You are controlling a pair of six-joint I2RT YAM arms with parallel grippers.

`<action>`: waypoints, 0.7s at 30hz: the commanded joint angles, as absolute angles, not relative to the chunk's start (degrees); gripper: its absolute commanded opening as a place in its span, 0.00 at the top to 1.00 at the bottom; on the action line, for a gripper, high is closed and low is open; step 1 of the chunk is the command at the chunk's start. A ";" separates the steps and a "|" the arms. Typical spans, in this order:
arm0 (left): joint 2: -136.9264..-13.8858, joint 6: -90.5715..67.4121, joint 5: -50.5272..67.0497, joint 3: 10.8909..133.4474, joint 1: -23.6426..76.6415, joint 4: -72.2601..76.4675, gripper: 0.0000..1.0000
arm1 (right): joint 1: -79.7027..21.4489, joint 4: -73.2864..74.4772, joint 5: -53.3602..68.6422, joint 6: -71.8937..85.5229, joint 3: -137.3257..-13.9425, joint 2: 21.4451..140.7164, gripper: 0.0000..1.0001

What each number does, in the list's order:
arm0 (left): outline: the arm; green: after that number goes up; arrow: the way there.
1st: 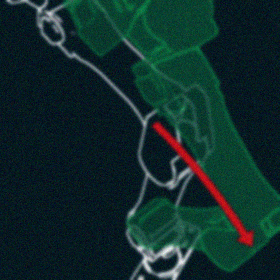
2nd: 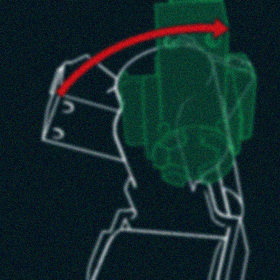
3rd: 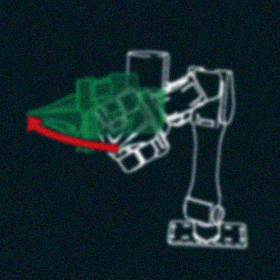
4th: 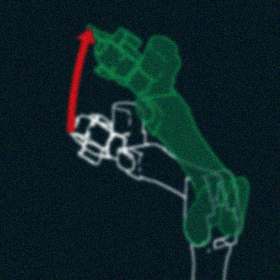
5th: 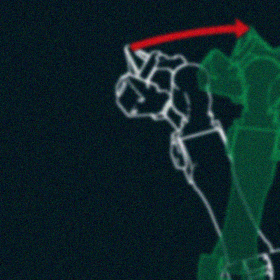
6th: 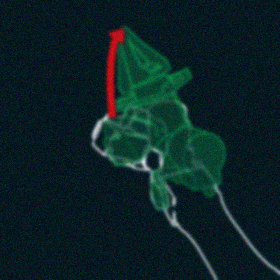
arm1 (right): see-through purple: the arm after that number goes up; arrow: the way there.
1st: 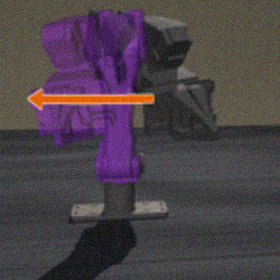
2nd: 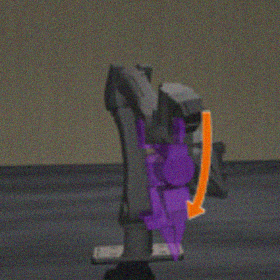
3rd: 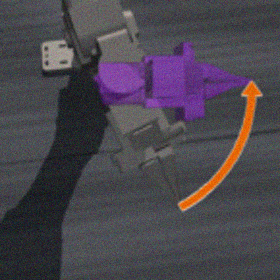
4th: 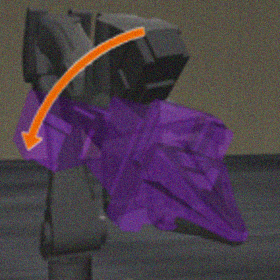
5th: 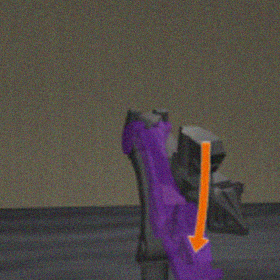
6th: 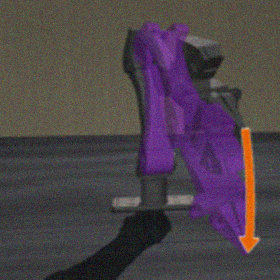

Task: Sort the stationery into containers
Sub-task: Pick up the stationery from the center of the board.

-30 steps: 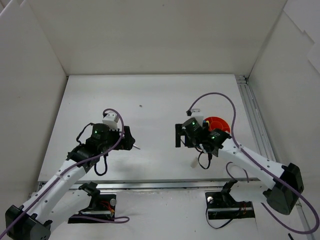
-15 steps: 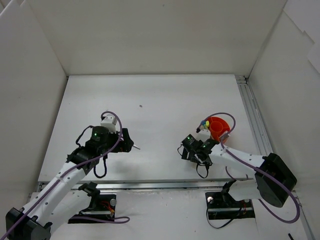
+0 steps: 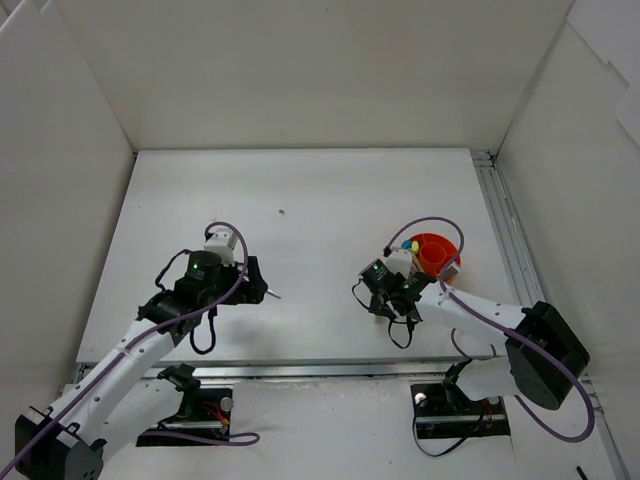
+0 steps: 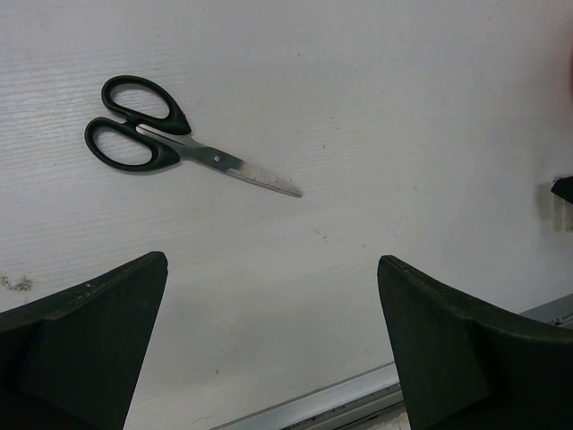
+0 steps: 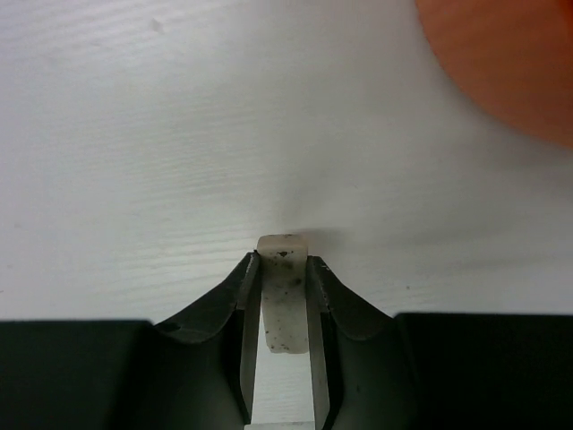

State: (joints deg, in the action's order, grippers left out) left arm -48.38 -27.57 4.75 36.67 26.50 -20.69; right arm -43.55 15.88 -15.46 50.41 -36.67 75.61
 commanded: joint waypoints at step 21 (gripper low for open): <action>-56.25 -26.28 2.55 47.55 23.91 -19.86 0.01 | -6.52 2.81 5.16 -11.83 -60.56 69.34 1.00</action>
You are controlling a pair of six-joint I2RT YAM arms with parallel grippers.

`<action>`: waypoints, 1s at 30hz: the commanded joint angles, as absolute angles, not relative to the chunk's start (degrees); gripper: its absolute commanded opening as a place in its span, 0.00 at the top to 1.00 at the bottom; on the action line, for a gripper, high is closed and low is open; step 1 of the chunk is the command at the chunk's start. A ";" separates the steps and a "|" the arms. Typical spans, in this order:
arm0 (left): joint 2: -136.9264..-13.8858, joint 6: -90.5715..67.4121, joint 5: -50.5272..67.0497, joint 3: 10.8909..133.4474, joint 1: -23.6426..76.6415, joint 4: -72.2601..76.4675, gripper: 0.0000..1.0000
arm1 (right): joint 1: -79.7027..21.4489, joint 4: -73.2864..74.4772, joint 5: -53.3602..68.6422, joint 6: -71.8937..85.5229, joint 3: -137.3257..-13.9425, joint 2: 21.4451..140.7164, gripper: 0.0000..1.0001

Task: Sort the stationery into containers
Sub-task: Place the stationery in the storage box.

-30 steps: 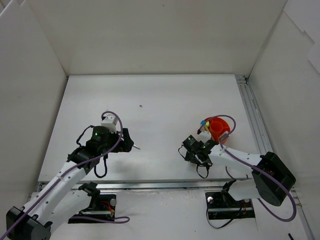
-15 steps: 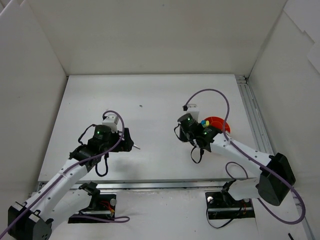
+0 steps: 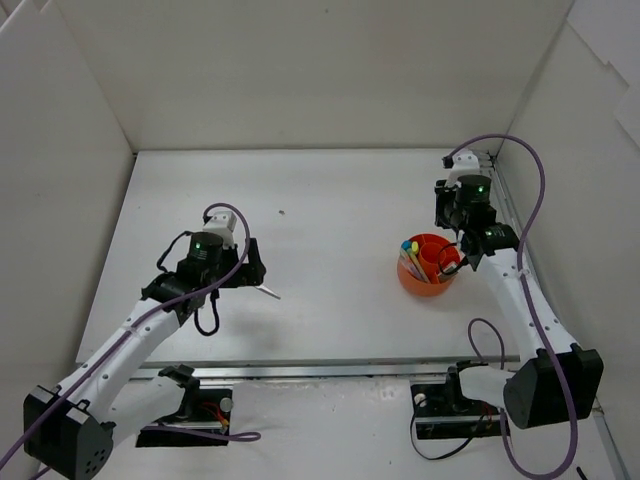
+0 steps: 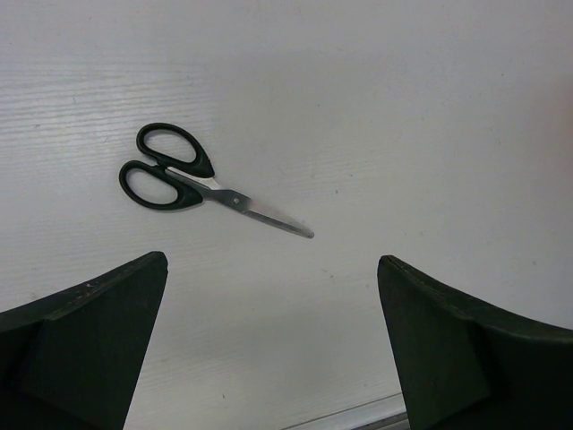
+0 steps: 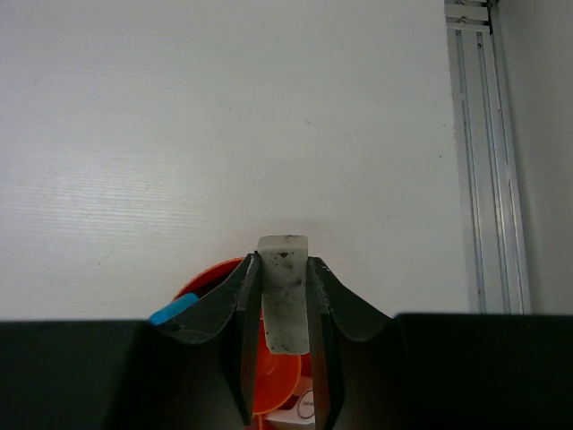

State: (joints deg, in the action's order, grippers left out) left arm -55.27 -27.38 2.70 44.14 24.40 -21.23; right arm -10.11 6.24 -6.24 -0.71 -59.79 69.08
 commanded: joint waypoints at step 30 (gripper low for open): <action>-60.20 -24.43 5.36 50.01 20.57 -21.18 0.00 | 4.92 8.00 15.02 -10.81 -59.06 83.67 0.87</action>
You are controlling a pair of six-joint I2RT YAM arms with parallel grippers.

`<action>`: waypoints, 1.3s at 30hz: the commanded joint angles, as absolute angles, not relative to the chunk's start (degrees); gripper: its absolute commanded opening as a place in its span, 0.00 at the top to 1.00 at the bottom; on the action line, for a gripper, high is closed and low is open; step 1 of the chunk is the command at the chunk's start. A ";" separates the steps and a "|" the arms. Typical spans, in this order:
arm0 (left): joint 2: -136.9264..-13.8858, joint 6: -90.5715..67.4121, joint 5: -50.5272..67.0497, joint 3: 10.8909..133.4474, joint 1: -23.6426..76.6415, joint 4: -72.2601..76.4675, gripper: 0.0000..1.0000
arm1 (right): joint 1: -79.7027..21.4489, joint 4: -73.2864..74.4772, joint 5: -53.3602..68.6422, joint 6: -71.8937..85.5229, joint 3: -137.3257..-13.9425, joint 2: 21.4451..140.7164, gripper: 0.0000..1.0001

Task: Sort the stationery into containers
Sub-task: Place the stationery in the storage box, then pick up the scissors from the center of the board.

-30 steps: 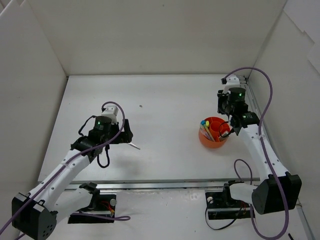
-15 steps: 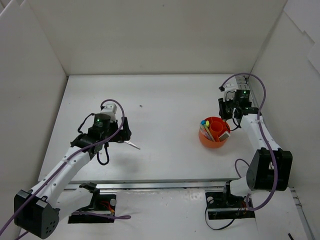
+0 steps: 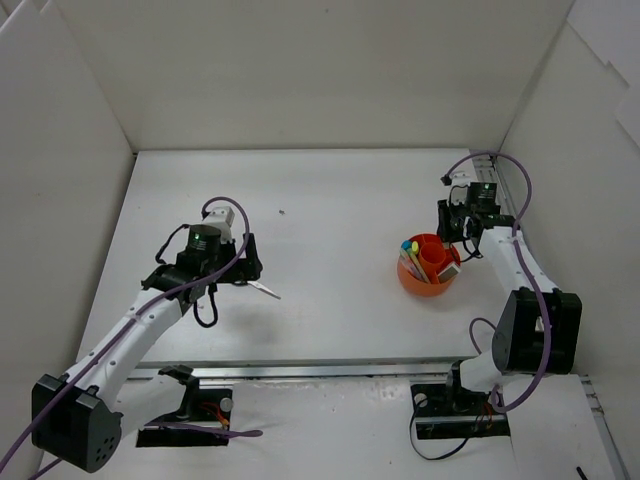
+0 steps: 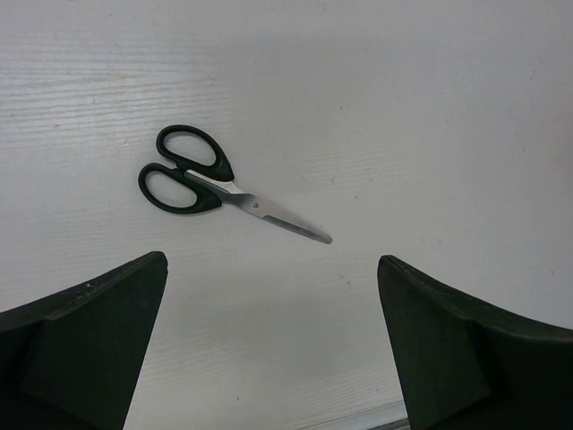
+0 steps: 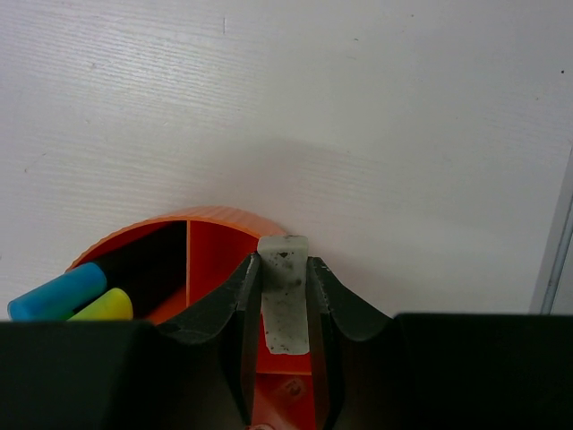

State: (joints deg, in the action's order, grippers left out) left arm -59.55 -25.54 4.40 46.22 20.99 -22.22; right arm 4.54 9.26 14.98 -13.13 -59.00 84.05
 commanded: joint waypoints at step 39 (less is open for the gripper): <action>-67.32 -39.64 4.93 43.42 3.43 -25.49 0.07 | -34.89 9.84 5.63 -0.53 -71.72 84.46 0.02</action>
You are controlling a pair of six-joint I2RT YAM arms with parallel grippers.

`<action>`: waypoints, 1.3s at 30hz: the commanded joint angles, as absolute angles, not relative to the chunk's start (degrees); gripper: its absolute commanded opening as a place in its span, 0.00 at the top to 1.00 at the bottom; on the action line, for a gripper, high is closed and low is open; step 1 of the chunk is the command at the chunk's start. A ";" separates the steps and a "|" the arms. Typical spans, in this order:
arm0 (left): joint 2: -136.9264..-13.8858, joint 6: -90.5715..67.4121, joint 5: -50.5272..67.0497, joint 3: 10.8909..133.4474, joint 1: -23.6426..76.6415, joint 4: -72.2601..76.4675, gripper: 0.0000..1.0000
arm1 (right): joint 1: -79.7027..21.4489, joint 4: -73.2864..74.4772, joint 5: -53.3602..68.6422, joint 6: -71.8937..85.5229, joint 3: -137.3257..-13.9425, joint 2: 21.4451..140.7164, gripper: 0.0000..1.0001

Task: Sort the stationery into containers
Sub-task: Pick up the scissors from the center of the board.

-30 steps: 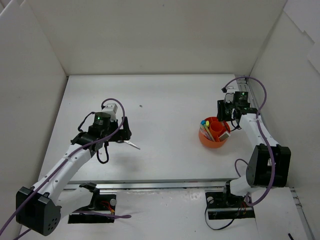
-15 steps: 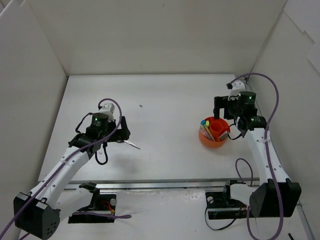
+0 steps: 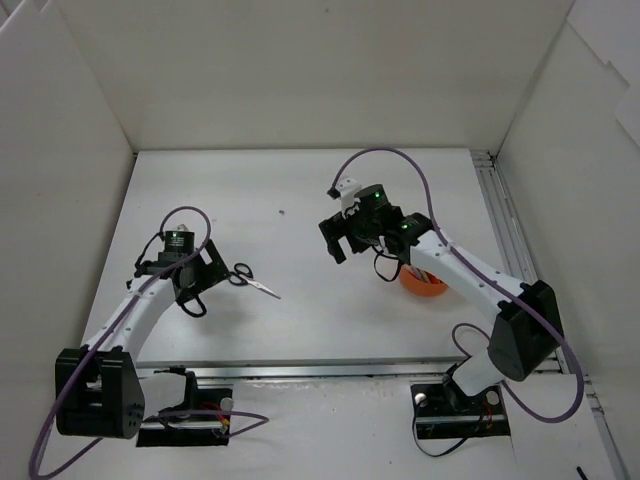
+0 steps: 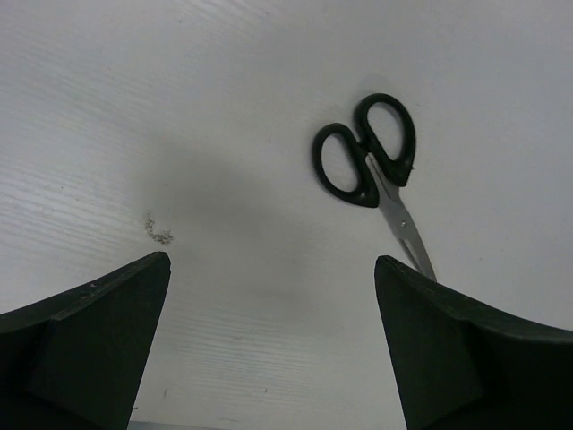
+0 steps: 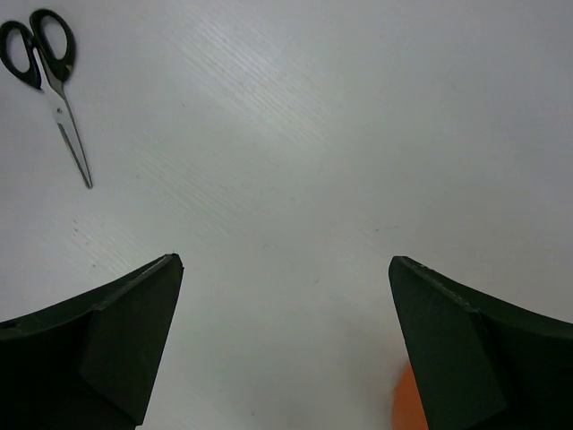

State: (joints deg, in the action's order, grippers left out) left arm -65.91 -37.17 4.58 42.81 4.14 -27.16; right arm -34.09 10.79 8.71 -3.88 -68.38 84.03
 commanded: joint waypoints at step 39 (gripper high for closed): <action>-94.30 -45.09 -16.96 57.92 15.82 -27.68 0.87 | -35.68 10.11 -20.56 10.55 -62.58 74.36 0.02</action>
